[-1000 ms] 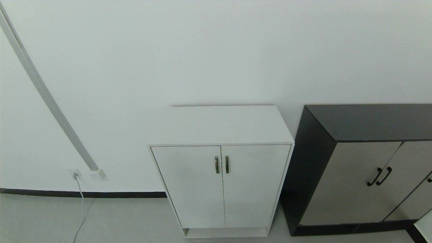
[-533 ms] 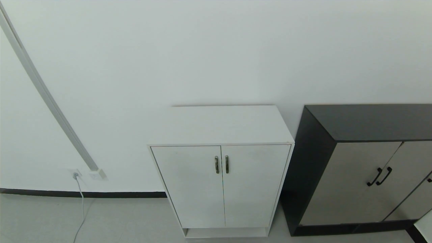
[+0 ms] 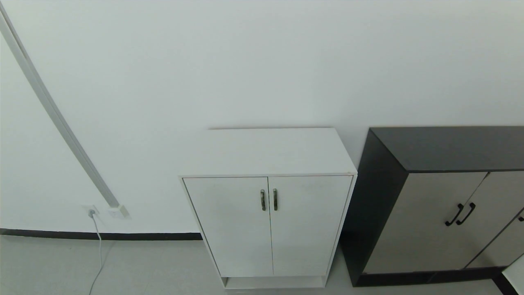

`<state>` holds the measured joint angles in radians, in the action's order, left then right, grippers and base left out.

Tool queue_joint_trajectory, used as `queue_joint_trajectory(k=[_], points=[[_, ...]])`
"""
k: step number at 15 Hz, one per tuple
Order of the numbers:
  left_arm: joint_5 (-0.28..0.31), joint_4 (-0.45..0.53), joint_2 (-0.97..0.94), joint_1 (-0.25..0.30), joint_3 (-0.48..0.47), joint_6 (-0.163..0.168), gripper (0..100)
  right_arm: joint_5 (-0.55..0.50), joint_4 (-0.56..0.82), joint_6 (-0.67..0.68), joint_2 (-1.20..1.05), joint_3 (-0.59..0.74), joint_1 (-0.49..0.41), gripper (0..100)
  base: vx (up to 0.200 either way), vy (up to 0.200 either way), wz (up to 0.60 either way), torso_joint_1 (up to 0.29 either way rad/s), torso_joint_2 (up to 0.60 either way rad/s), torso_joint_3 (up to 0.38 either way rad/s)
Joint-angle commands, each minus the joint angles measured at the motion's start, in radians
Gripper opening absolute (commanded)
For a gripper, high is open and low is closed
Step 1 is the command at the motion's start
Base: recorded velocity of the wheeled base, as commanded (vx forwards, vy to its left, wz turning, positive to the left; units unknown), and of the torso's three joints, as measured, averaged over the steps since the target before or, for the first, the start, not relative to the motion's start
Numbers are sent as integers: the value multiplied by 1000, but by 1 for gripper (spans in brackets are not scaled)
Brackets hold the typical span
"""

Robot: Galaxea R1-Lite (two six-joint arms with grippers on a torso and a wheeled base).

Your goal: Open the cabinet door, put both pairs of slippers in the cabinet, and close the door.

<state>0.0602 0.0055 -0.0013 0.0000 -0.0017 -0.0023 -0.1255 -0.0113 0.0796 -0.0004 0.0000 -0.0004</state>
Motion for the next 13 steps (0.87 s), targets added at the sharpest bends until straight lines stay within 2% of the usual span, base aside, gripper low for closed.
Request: queue_joint_trajectory(k=[1, 13], points=[[3, -1, 1, 0, 0, 4, 0, 1, 1, -3, 0, 0, -1, 0, 0, 0, 0, 0, 0, 0], [3, 1, 1, 0, 0, 4, 0, 4, 1, -7, 0, 0, -1, 0, 0, 0, 0, 0, 0, 0]])
